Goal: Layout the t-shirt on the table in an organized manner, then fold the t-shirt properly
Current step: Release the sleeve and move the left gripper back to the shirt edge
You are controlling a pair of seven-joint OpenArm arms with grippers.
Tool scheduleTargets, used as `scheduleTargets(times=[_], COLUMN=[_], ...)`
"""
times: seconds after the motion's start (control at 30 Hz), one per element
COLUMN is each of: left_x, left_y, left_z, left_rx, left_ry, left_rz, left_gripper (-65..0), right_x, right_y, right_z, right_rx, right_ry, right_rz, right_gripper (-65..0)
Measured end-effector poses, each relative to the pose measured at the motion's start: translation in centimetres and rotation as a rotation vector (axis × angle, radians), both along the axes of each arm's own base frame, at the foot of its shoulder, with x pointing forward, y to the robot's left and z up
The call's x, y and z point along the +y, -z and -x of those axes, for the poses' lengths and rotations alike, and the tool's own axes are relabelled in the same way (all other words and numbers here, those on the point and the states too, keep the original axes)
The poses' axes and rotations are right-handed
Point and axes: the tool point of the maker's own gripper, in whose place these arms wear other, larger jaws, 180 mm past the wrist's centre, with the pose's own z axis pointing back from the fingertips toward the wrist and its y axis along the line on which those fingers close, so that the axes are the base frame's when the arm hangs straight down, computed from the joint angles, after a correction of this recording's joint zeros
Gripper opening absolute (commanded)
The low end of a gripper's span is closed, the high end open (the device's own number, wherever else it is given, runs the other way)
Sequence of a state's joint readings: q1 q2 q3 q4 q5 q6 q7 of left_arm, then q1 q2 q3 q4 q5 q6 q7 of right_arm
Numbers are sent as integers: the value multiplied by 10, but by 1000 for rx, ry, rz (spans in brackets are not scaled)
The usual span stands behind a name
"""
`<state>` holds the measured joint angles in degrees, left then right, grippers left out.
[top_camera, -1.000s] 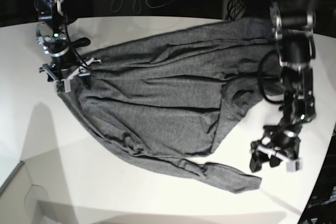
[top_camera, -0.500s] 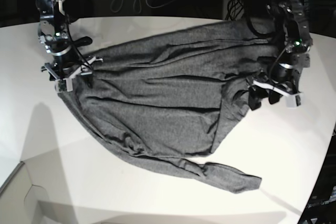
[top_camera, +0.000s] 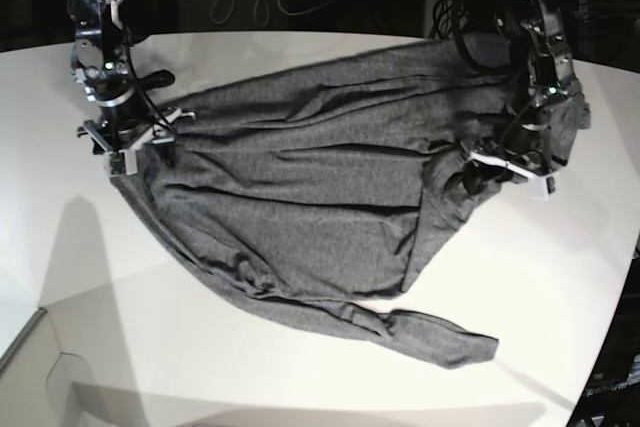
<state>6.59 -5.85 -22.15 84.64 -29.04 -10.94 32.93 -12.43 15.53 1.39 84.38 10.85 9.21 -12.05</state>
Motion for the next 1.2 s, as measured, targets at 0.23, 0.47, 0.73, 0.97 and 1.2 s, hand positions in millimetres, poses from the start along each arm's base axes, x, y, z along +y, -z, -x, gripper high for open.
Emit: scheduleTargets(times=[0.23, 0.47, 0.73, 0.97, 1.2], left_x=[0, -2, -27, -26, -26], left_y=[1, 11, 15, 12, 2], left_z=[-9, -8, -8, -11, -15], left_rx=[-7, 18, 29, 19, -6], left_ry=[-10, -6, 67, 61, 64], left_rz=[17, 27, 33, 33, 32], left_gripper=[-325, -329, -337, -548, -648], right_x=[0, 0, 0, 0, 0], right_y=[0, 0, 0, 0, 0], right_z=[0, 0, 0, 0, 0], right_rx=[0, 1, -1, -1, -1], right_ry=[0, 0, 0, 1, 1], right_rz=[0, 0, 0, 0, 0], right_gripper=[-270, -270, -270, -270, -270])
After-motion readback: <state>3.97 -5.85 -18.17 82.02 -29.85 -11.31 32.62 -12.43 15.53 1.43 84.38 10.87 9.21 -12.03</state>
